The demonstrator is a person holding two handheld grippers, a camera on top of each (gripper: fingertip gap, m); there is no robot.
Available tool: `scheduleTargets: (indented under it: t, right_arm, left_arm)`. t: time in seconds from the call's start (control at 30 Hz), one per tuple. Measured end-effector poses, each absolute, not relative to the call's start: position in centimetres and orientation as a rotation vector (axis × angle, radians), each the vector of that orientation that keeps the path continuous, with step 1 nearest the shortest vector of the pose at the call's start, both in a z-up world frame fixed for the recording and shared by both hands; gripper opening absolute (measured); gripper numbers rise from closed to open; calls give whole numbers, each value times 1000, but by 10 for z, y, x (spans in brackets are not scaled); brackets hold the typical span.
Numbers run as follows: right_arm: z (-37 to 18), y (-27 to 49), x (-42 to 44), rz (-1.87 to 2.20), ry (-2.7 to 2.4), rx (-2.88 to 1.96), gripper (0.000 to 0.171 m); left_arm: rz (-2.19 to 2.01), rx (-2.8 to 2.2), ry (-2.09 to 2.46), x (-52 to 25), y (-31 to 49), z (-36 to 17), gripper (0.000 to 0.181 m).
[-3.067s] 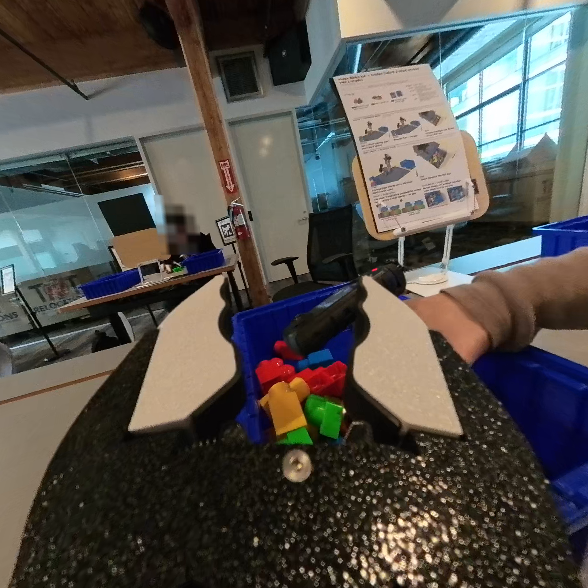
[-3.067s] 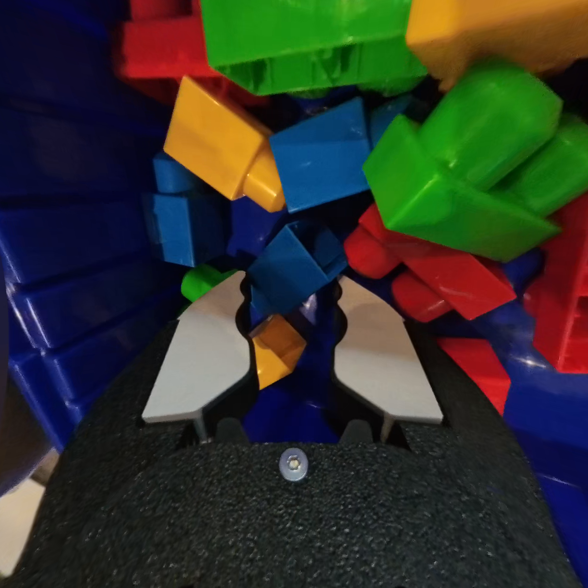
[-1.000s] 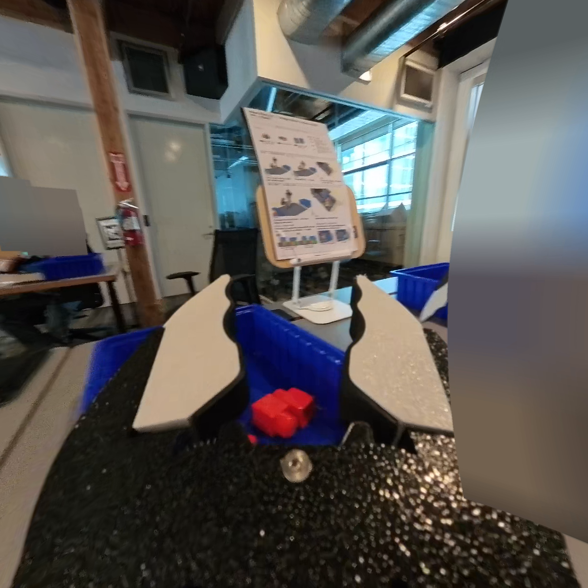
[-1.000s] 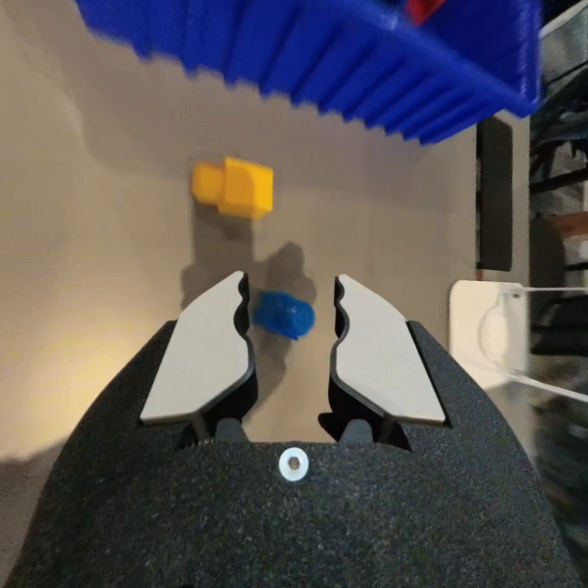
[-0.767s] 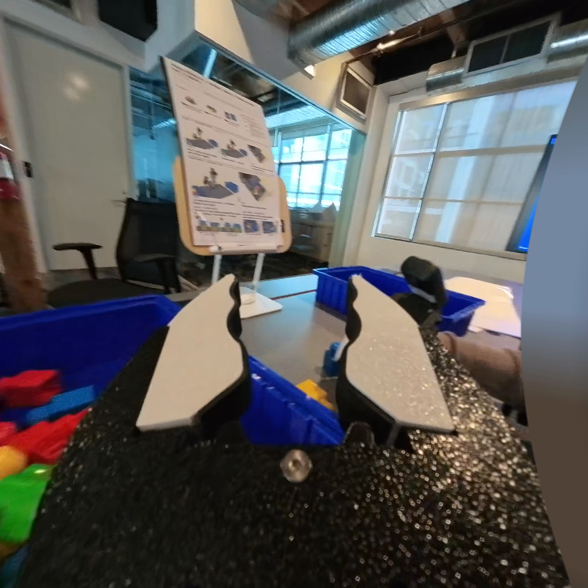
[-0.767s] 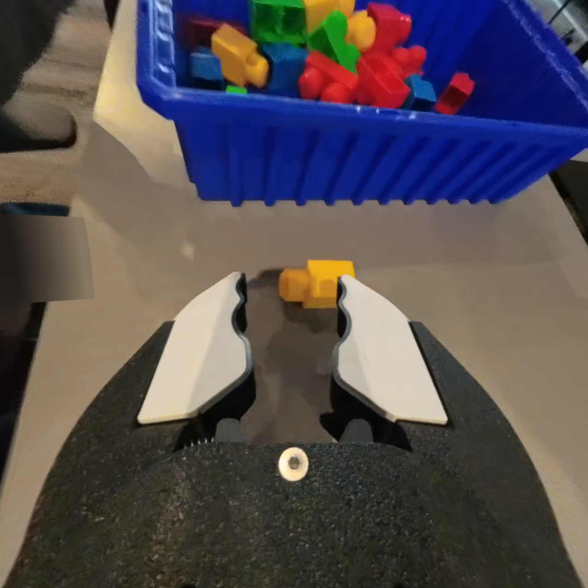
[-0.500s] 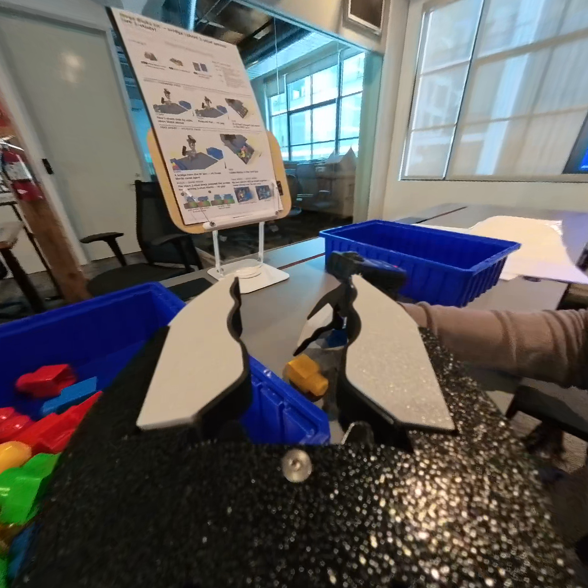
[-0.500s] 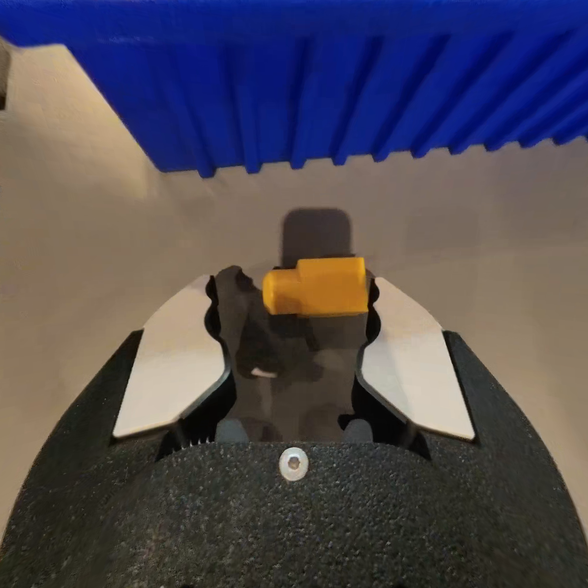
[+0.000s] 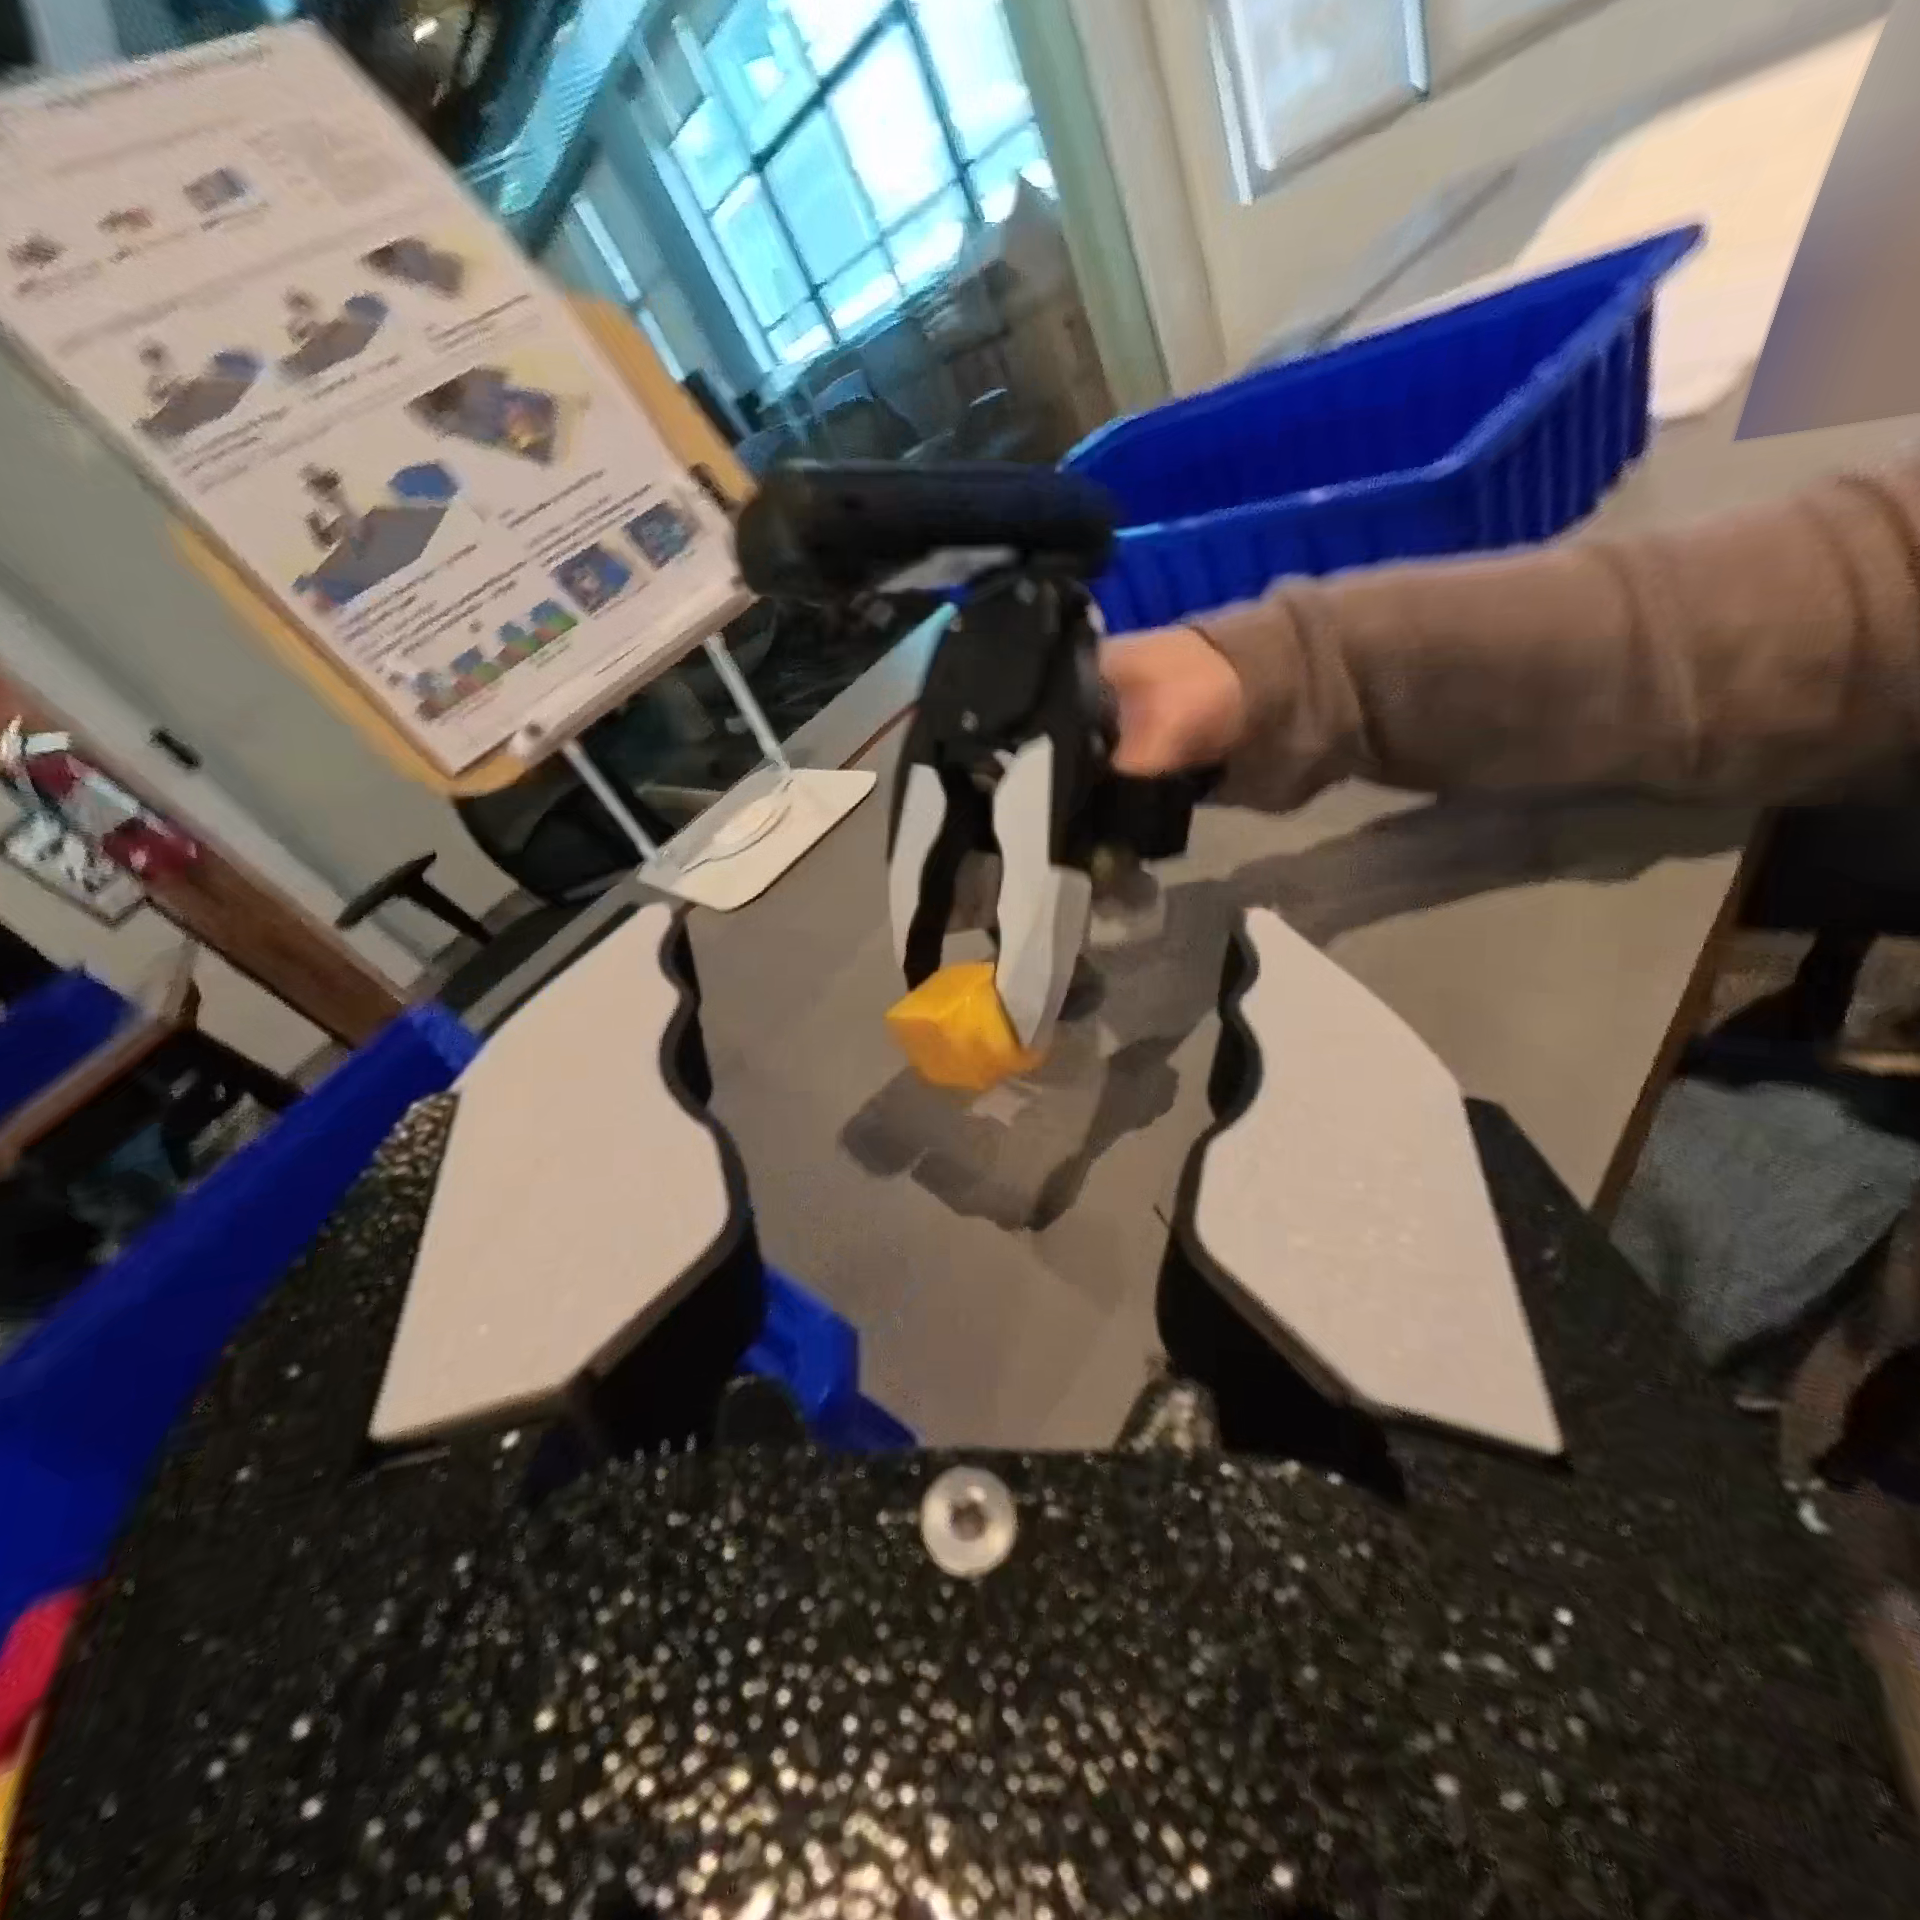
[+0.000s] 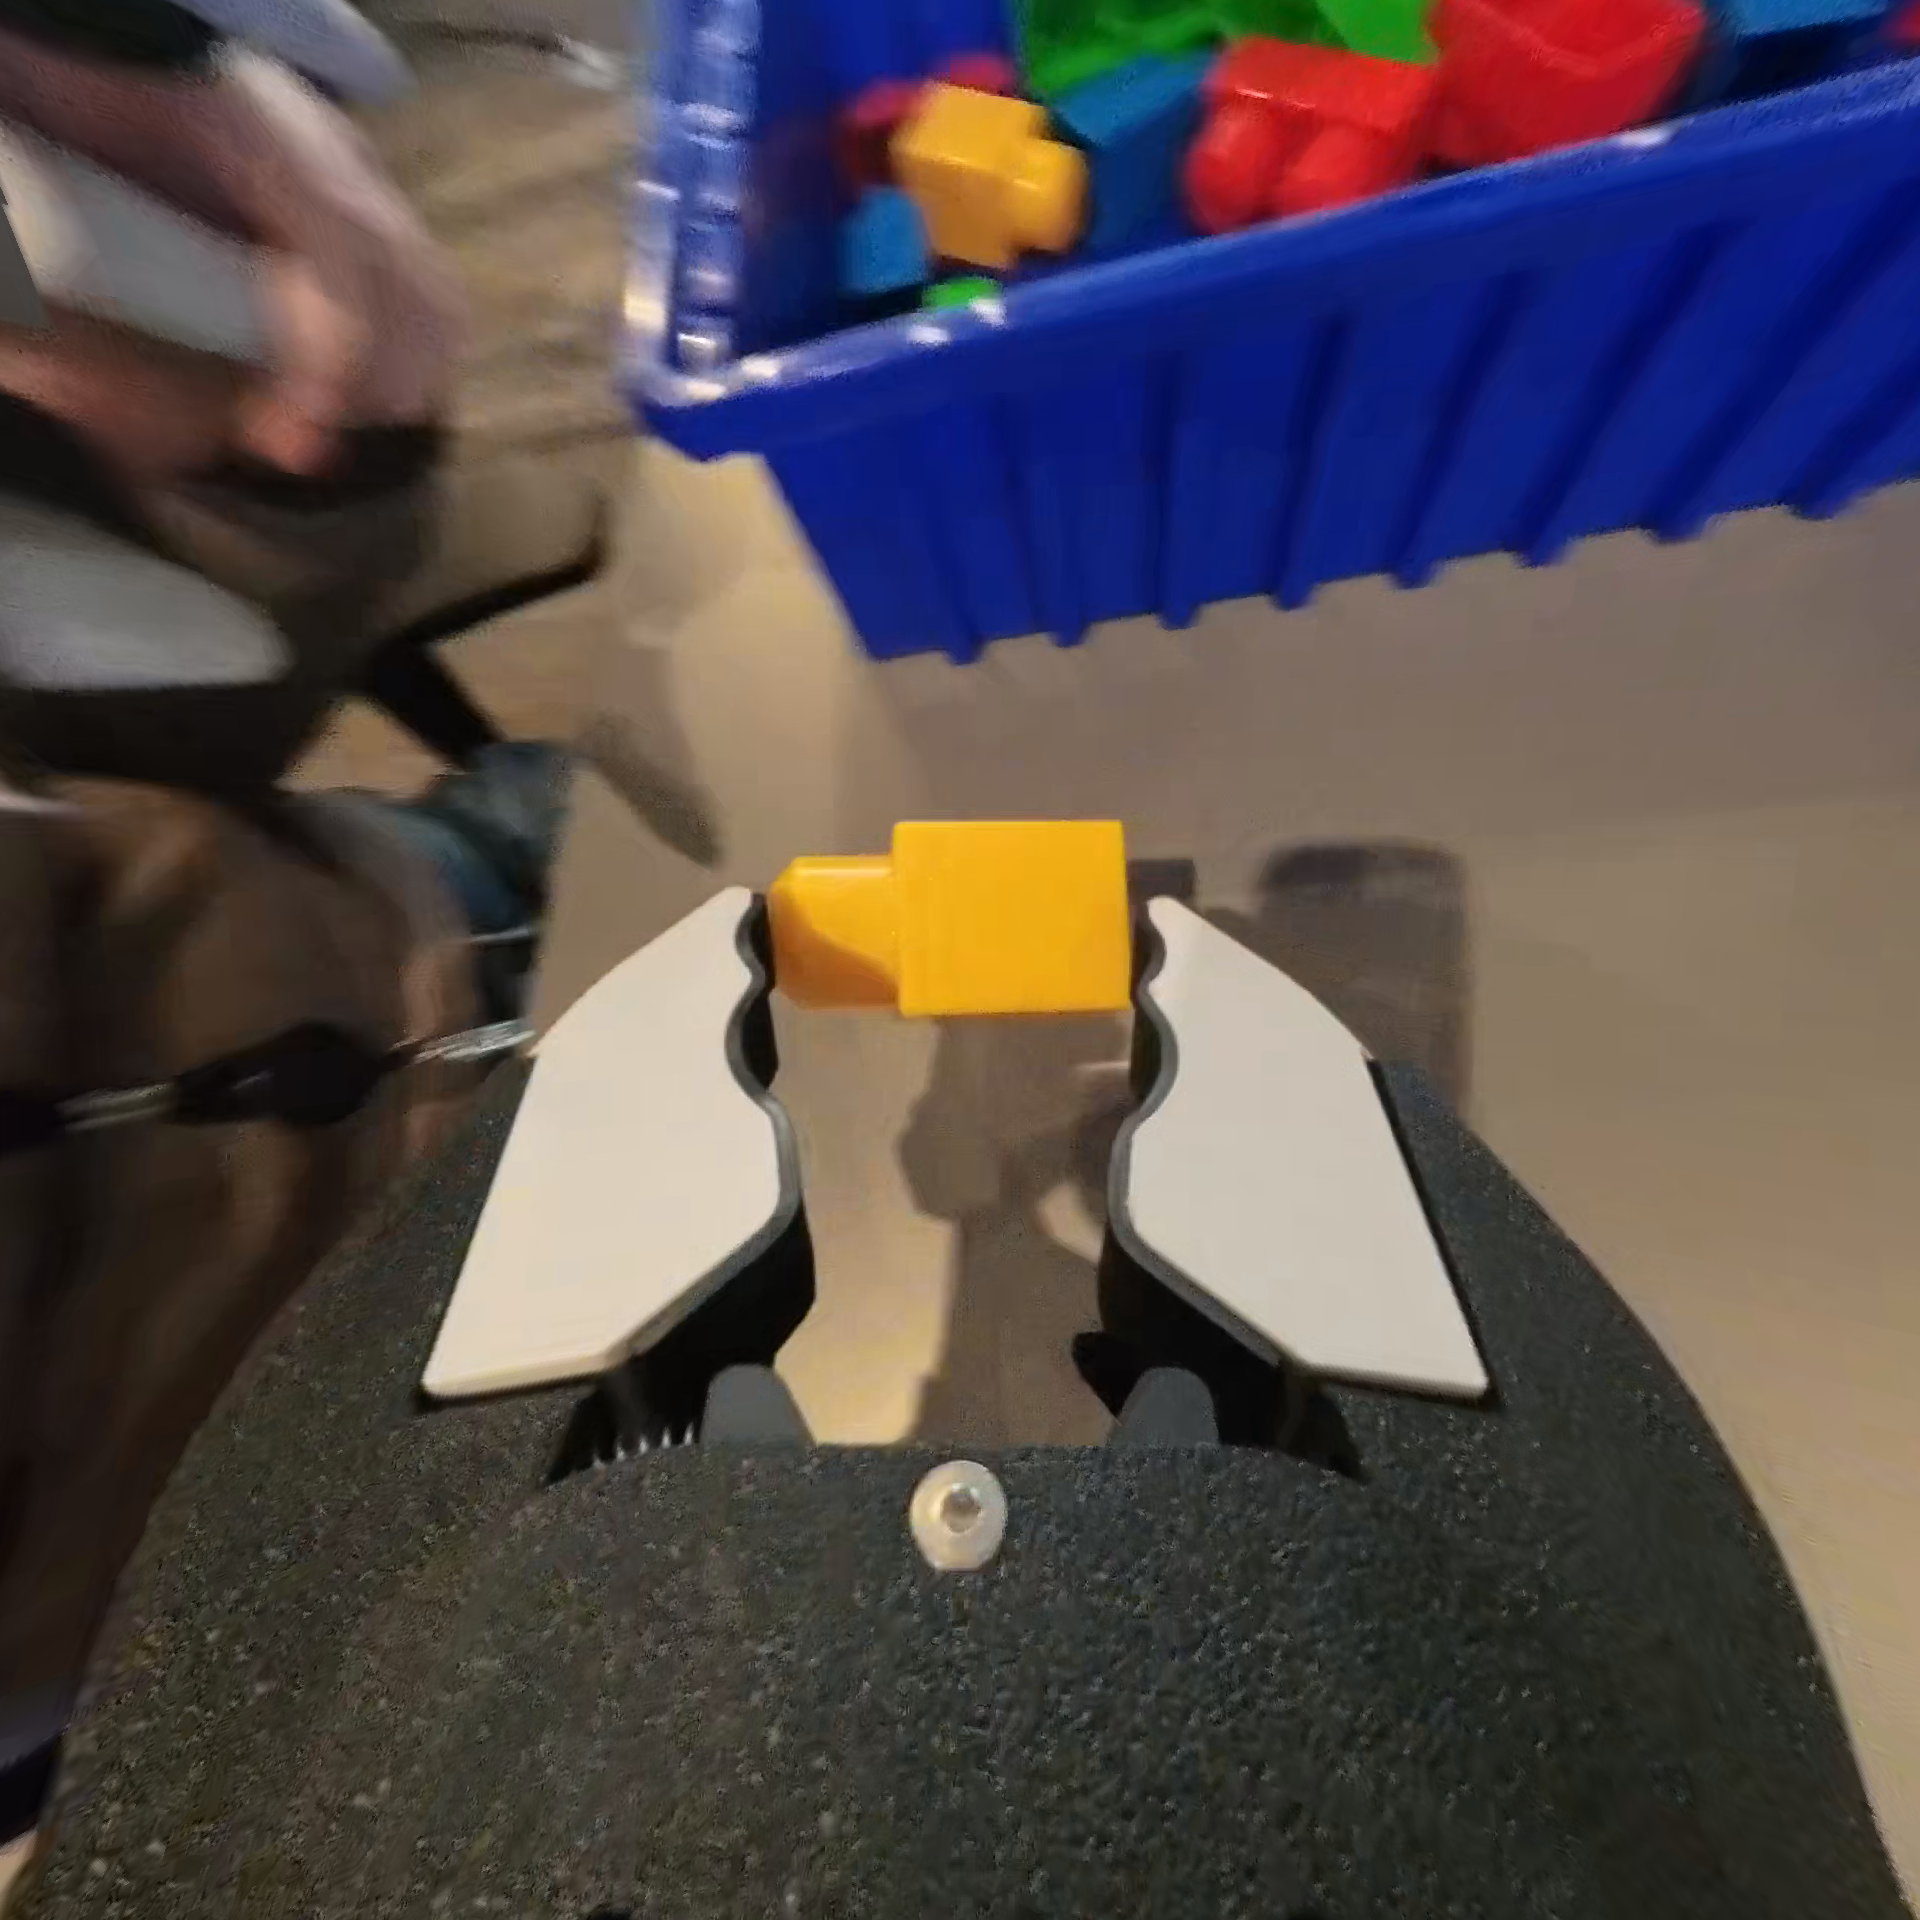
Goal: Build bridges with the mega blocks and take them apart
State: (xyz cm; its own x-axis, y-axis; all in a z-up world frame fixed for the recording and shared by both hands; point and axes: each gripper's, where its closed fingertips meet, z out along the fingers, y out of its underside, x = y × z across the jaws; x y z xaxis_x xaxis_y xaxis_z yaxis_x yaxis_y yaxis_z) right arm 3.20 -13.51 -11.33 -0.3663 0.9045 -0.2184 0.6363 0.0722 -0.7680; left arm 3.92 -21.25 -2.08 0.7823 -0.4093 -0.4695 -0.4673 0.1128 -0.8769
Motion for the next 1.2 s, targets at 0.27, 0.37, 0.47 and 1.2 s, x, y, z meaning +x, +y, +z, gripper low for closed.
scheduleTargets:
  t: [0.27,0.37,0.47,1.2]
  right_arm:
    - [-76,-165,80,1721,-2124,-1479,65]
    - [-77,-170,84,1788,-2154,-1482,65]
    - [-77,-169,84,1838,-2146,-1478,65]
    - [-161,-29,83,858,-1747,-1744,36]
  left_arm:
    - [386,-1458,1060,83,-164,-70,85]
    - [392,-1446,1107,92,-153,-79,75]
    - [426,-1393,1118,96,-148,-80,45]
    - [-246,-2102,620,72,-67,-138,43]
